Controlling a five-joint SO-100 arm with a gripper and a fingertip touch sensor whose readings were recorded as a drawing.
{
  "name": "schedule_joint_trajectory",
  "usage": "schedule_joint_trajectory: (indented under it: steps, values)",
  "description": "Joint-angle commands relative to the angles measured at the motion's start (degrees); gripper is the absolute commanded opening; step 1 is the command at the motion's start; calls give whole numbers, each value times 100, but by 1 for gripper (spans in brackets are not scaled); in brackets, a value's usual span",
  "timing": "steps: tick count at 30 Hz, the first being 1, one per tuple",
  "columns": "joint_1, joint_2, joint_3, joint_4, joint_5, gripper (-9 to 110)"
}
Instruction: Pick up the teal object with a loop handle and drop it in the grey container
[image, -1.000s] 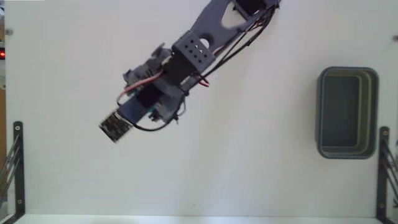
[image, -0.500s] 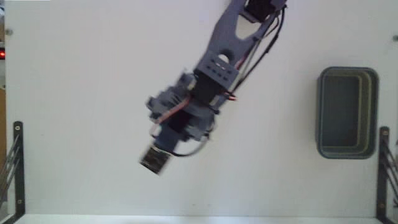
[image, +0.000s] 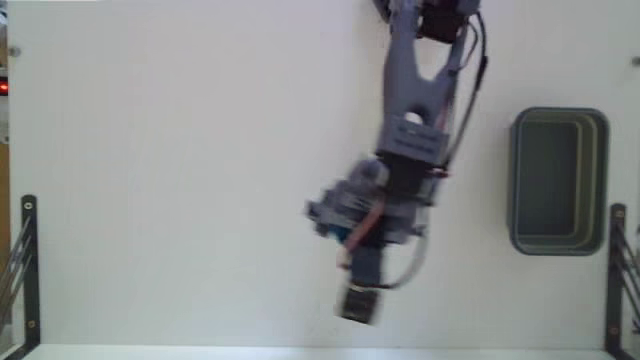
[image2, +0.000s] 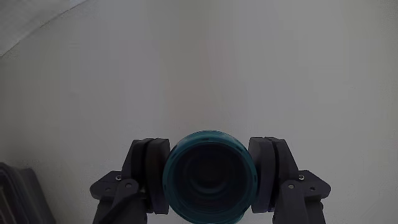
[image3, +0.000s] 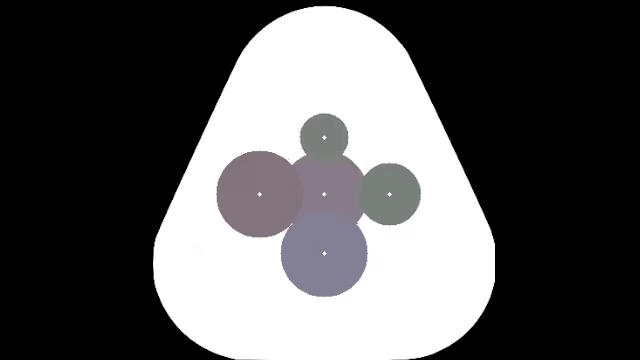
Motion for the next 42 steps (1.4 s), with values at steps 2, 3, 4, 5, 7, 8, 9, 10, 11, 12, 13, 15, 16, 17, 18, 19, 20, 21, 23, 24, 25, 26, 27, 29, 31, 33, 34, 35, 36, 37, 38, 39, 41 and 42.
schedule_joint_trajectory:
  steps: [2, 3, 4, 5, 7, 8, 9, 10, 11, 12, 13, 15, 16, 17, 18, 19, 20, 21, 23, 24, 25, 26, 27, 29, 31, 33, 34, 35, 36, 37, 38, 39, 41, 42]
  values:
    - [-609, 478, -309, 97, 18, 67]
    - [-769, 488, -310, 108, 18, 67]
    - [-877, 495, -310, 115, 18, 67]
    - [-1037, 505, -311, 126, 18, 67]
    - [-1298, 521, -312, 144, 18, 67]
    - [-1453, 531, -313, 155, 18, 67]
    - [-1606, 541, -313, 165, 18, 67]
    - [-1707, 547, -314, 172, 18, 67]
    - [-1858, 557, -314, 183, 18, 67]
    - [-2015, 567, -315, 193, 18, 67]
    - [-2116, 573, -315, 200, 18, 67]
    - [-2413, 592, -317, 221, 18, 67]
    - [-2511, 598, -317, 227, 18, 67]
    - [-2655, 607, -318, 237, 18, 67]
    - [-2797, 616, -318, 247, 18, 67]
    - [-2893, 622, -319, 253, 18, 67]
    - [-3032, 631, -319, 263, 18, 67]
    - [-3164, 639, -320, 272, 18, 67]
    - [-3385, 653, -321, 287, 18, 67]
    - [-3465, 658, -321, 293, 18, 67]
    - [-3585, 666, -322, 301, 18, 67]
    - [-3702, 673, -322, 309, 18, 67]
    - [-3781, 678, -322, 314, 18, 67]
    - [-3996, 692, -323, 329, 18, 67]
    - [-4162, 702, -324, 340, 18, 67]
    - [-4312, 712, -325, 351, 18, 67]
    - [-4396, 717, -325, 357, 18, 67]
    - [-4473, 722, -325, 362, 18, 67]
    - [-4521, 725, -325, 365, 18, 67]
    - [-4591, 729, -326, 370, 18, 67]
    - [-4653, 733, -326, 374, 18, 67]
    - [-4709, 737, -326, 378, 18, 67]
    - [-4789, 742, -326, 383, 18, 67]
    - [-4815, 744, -327, 385, 18, 67]
